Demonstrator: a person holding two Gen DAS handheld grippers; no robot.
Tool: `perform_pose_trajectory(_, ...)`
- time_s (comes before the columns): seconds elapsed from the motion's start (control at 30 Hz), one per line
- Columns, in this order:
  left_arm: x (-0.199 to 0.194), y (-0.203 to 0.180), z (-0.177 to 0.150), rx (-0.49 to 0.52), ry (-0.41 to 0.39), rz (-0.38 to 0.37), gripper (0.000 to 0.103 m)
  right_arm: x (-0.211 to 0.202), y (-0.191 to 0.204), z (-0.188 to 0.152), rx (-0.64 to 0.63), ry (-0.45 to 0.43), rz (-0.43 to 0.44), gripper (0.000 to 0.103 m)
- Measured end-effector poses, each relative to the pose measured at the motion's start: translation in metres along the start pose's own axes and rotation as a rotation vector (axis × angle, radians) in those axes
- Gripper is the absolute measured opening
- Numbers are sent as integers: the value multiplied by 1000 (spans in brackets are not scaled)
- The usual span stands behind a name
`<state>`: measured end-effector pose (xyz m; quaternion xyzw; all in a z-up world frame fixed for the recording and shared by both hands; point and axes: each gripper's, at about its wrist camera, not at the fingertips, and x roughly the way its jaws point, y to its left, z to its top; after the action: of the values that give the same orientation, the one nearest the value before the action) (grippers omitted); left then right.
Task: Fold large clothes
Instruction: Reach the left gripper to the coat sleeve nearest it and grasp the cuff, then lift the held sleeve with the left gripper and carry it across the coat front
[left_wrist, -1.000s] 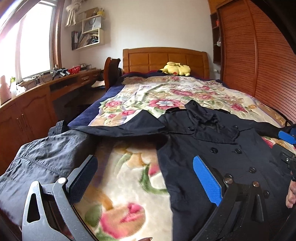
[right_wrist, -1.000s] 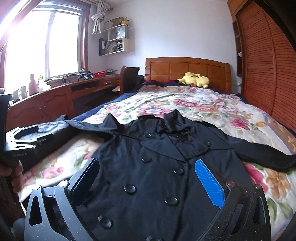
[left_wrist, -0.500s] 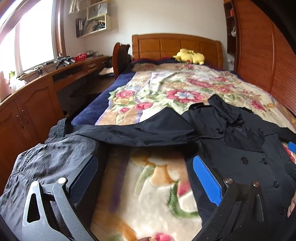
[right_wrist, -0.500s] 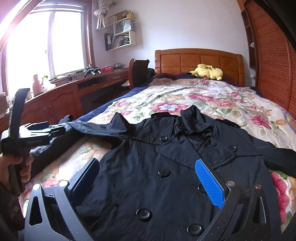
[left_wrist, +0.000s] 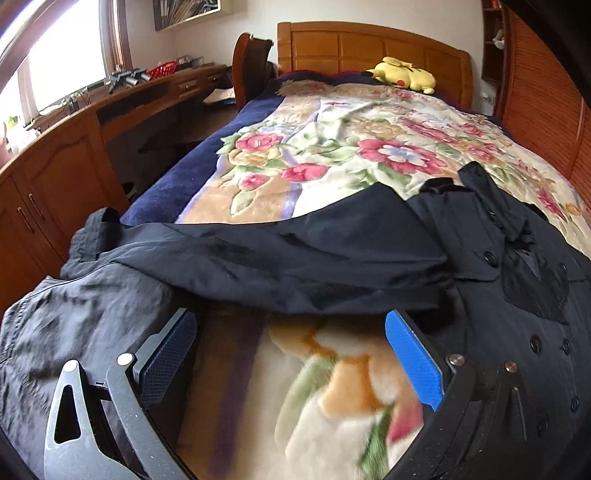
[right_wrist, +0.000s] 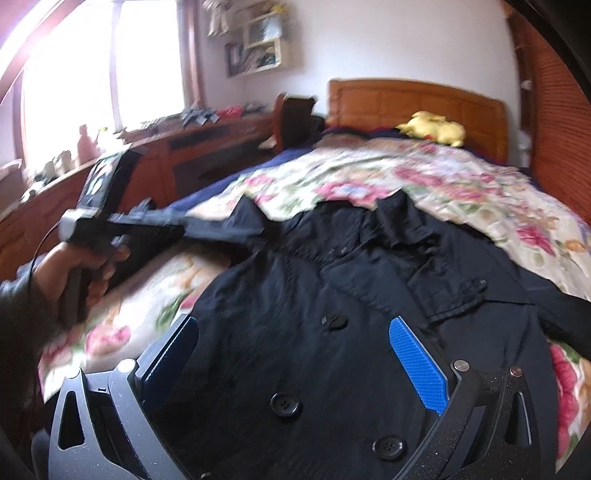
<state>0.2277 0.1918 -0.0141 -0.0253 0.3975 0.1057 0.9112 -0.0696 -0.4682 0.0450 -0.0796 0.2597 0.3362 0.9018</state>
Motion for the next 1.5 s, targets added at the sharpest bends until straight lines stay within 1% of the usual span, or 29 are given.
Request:
perform_pose_trajectory(0.03, 5, 2, 2, -13, 7, 2, 102, 1, -1, 1, 4, 2, -1, 103)
perform_pose_trajectory(0.07, 10, 5, 4, -31, 19, -7, 98, 2, -2, 1, 7, 8, 8, 103)
perform_pose_trajectory(0.17, 24, 17, 9, -114, 52, -48, 92, 4, -4, 3, 7, 13, 7, 103)
perform_pose_trajectory(0.27, 32, 25, 13, -166, 60, -55, 83, 6, -6, 3, 12, 13, 7, 103)
perform_pose_trajectory(0.33, 36, 26, 14, -176, 68, -49, 77, 7, -5, 2, 13, 13, 8, 103)
perform_pose_trajectory(0.4, 39, 26, 15, -174, 77, -46, 64, 8, -5, 1, 13, 11, 8, 103)
perform_pose_trajectory(0.43, 40, 25, 15, -171, 79, -49, 61, 9, -5, 1, 14, 11, 9, 103)
perform_pose_trajectory(0.5, 42, 25, 16, -170, 75, -67, 40, 8, -4, 1, 10, 8, 12, 103)
perform_pose_trajectory(0.53, 40, 23, 16, -164, 64, -73, 35, 6, -5, 0, 7, 4, 11, 103)
perform_pose_trajectory(0.6, 34, 18, 18, -130, 32, -62, 18, 3, -6, 0, 8, -4, 4, 103)
perform_pose_trajectory(0.67, 27, 12, 21, -96, 3, -63, 9, 1, -9, 0, 14, -12, 1, 103)
perform_pose_trajectory(0.77, 14, -1, 28, -60, -36, -80, 4, -1, -12, -1, 18, -16, -2, 103)
perform_pose_trajectory(0.87, -5, -22, 35, -12, -78, -116, 3, -3, -20, -1, 38, -17, -3, 103)
perform_pose_trajectory(1.0, -34, -59, 40, 78, -121, -162, 3, -11, -33, 0, 64, -32, -26, 103)
perform_pose_trajectory(1.13, -62, -97, 35, 177, -155, -221, 3, -19, -41, 1, 80, -47, -48, 103)
perform_pose_trajectory(1.2, -70, -115, 31, 222, -152, -257, 3, -22, -40, 0, 78, -50, -63, 103)
perform_pose_trajectory(1.33, -76, -143, 17, 292, -136, -293, 3, -24, -42, -2, 90, -48, -71, 103)
perform_pose_trajectory(1.5, -67, -157, -6, 335, -90, -347, 4, -21, -34, -5, 83, -41, -77, 103)
